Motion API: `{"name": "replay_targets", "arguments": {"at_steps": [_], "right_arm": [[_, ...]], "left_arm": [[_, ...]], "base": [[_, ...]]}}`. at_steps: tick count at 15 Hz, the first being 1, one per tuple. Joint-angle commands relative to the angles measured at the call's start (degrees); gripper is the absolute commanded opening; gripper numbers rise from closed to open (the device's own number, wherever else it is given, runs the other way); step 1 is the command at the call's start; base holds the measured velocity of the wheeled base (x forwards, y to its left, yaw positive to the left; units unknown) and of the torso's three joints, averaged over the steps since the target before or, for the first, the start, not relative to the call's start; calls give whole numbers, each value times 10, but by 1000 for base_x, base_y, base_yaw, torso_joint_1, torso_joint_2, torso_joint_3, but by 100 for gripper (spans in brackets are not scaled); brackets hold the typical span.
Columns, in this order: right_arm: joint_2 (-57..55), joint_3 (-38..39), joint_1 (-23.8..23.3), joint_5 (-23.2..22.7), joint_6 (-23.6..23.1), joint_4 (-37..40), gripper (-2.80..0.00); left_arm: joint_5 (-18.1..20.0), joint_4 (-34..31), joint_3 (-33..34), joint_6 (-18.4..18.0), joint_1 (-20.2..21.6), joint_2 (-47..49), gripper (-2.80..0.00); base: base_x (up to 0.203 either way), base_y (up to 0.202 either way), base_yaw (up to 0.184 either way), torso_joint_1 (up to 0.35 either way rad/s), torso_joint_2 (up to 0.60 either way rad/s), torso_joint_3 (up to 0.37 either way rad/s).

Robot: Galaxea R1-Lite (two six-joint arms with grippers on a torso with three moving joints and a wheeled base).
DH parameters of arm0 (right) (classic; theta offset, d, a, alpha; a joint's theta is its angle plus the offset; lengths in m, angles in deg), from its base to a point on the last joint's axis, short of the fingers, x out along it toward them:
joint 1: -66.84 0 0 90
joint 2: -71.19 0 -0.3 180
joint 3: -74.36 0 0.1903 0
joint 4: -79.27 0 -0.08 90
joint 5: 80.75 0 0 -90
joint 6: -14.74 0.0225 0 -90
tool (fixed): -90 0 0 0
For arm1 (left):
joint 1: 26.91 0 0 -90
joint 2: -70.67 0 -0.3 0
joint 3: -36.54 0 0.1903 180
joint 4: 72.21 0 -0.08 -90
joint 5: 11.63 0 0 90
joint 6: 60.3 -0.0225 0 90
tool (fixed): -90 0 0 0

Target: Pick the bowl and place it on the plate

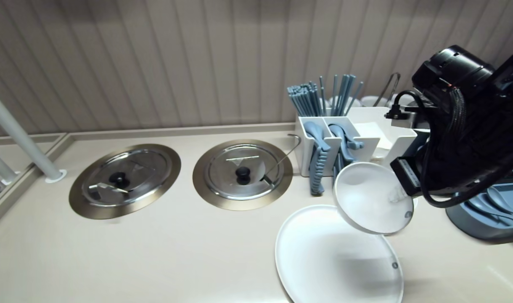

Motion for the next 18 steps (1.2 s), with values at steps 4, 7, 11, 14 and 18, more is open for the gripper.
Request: {"name": "replay_targets", "arguments": {"at_steps": [4,7,11,14,18], "right_arm": [[-36,10,15,-23,-1,2,-280],[-61,28,37,-25,2,-19,-280],[-67,63,67,-25,3,-58,-280],[-83,80,87,-28,3,-67,-280],[-96,100,91,-30,0,-92,-280]], "left_arm": [[0,0,4,0,0,0,-280],[0,0,4,0,0,0,-280],[0,0,4,-1,0,0,-280],[0,0,4,0,0,0,-280],[0,0,4,0,0,0,-280]], "base": [[0,0,0,0,0,0],[0,0,0,0,0,0],[0,0,0,0,0,0],[0,0,0,0,0,0],[0,0,0,0,0,0]]}}
